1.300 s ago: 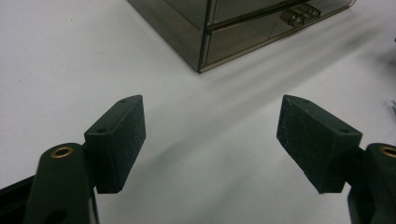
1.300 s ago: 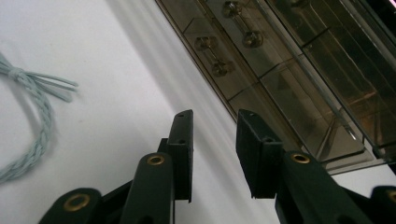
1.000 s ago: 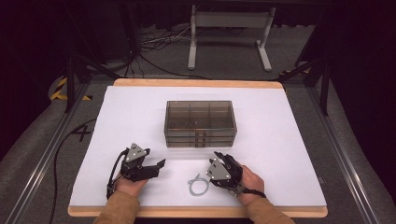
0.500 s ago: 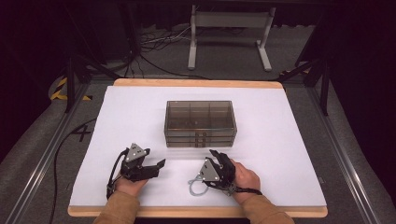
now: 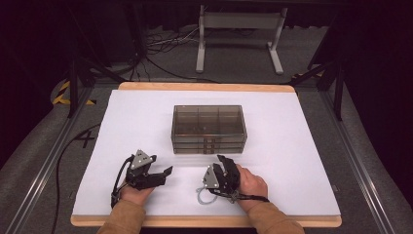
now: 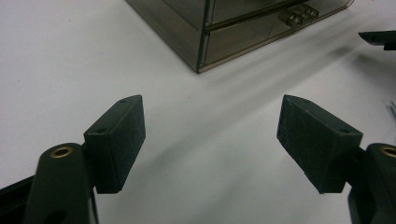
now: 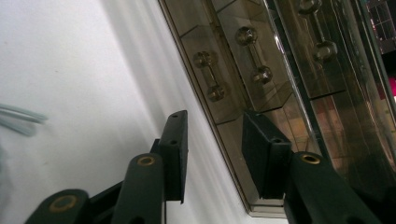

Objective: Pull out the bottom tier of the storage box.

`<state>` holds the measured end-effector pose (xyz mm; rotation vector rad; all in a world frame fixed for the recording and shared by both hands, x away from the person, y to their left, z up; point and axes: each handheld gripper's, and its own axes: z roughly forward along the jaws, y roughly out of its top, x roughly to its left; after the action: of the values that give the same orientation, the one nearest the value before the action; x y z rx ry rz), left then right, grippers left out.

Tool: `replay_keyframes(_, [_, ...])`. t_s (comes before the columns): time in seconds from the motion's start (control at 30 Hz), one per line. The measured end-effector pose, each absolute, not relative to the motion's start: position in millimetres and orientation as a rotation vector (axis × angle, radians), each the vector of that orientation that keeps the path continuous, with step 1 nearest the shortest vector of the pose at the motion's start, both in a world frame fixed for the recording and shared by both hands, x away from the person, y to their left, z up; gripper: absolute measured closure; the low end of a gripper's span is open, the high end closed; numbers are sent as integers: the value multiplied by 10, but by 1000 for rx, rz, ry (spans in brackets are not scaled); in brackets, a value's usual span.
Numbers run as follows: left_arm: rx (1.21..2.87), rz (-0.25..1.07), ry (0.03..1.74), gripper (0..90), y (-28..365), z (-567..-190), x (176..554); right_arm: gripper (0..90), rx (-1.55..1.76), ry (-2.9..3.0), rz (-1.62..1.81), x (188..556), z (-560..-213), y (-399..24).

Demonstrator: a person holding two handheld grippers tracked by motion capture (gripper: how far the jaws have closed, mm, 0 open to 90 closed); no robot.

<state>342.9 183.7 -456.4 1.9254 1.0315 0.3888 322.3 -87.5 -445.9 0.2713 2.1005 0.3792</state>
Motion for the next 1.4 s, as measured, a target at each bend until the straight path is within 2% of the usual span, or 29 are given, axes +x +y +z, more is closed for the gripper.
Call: replay_keyframes(1.4, [1913, 375, 1030, 240, 1851, -4564, 3430, 656, 113, 1986, 241, 3250, -4613, -487])
